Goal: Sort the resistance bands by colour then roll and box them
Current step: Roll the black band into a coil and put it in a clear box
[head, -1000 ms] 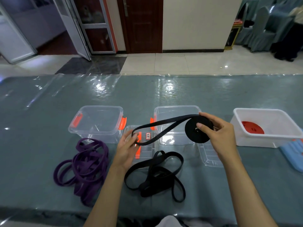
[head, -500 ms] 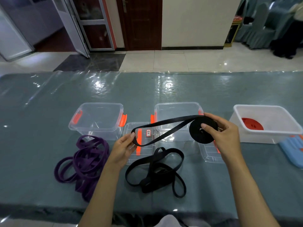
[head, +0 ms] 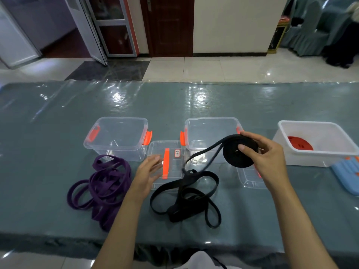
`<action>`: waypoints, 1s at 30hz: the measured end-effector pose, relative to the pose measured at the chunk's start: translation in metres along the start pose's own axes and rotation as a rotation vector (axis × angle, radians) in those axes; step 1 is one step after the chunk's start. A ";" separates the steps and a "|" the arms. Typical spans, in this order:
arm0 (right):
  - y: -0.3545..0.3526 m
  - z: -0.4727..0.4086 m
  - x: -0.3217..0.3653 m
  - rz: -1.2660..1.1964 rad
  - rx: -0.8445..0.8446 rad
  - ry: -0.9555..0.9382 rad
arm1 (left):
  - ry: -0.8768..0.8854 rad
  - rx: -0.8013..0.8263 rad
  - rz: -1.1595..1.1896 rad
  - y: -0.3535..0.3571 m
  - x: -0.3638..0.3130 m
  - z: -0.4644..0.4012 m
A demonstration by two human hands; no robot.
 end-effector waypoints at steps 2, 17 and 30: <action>0.004 0.004 0.004 0.047 0.046 -0.018 | 0.111 -0.044 -0.195 0.013 -0.009 0.000; 0.021 0.017 0.018 0.191 0.232 -0.068 | 0.563 0.614 -0.287 0.148 -0.072 0.021; 0.024 0.014 0.016 0.007 0.152 -0.047 | 0.485 0.600 -0.220 0.142 -0.062 0.023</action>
Point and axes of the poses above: each hand's wrist, its own z-axis away from the middle knuckle, its own y-axis out of the palm, x = y × z, the point moved 2 cm from there along -z, towards the middle knuckle, and after that the axes turned 14 degrees about y, right-handed, at the moved point
